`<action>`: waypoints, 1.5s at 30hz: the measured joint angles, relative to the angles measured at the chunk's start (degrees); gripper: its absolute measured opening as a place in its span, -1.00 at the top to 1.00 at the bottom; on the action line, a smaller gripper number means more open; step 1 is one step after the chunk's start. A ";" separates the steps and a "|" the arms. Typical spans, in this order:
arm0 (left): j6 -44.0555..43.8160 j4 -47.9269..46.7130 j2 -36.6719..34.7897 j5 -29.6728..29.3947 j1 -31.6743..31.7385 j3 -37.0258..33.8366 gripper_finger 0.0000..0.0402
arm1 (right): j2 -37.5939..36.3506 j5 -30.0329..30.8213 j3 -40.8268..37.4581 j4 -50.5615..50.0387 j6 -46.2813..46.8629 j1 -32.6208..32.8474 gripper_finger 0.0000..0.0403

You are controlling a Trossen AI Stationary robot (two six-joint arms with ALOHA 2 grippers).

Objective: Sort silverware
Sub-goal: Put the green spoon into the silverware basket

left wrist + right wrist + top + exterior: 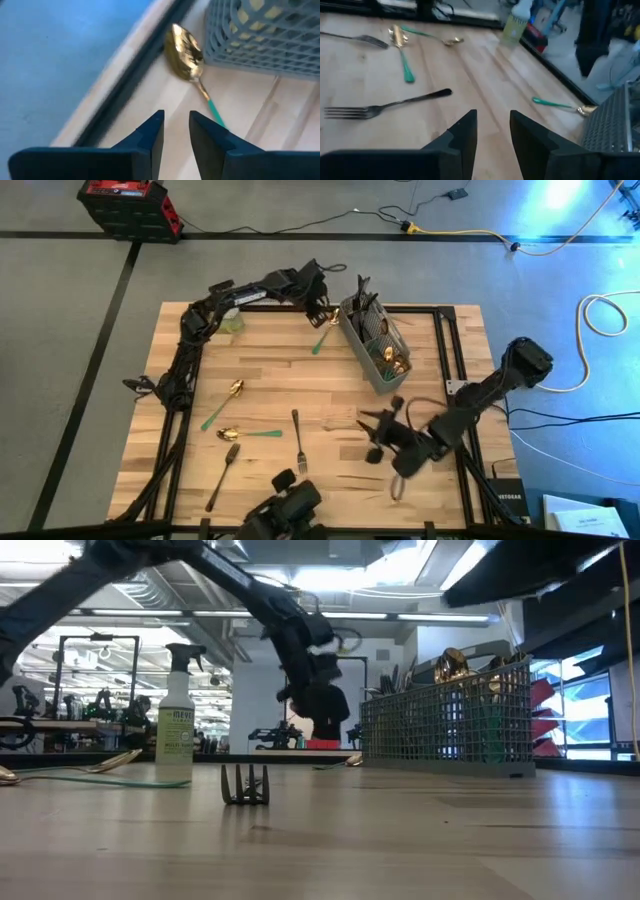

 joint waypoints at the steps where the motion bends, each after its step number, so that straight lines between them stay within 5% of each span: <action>1: 0.11 0.52 -1.98 0.02 0.26 -1.65 0.62 | 0.00 -3.13 0.58 -0.01 -1.50 -2.26 0.55; 8: 0.05 19.14 -21.28 3.84 0.57 -27.72 0.79 | 0.00 -12.52 3.88 0.31 -15.82 -14.17 0.96; 14: -6.49 44.40 -35.31 13.15 -1.76 -54.66 0.99 | 0.90 -19.06 6.84 2.04 -26.92 -22.82 0.98; 19: -10.05 60.20 -39.92 14.74 -7.60 -68.00 1.00 | 9.58 -27.01 13.66 1.47 -33.70 -31.78 1.00; 27: -10.00 74.68 -41.48 13.47 -17.68 -76.77 1.00 | 32.12 -30.99 35.00 -14.00 -41.21 -41.84 1.00; 32: -9.93 78.97 -41.35 4.49 -22.45 -80.21 1.00 | 42.95 -32.82 48.30 -26.03 -41.76 -46.45 1.00; 41: -18.50 89.18 -42.31 3.85 -16.67 -90.88 1.00 | 46.07 -38.83 52.63 -27.93 -43.10 -51.12 1.00; 45: -21.73 92.28 -42.84 1.77 -14.41 -94.00 1.00 | 46.07 -46.44 52.45 -27.93 -41.21 -53.48 1.00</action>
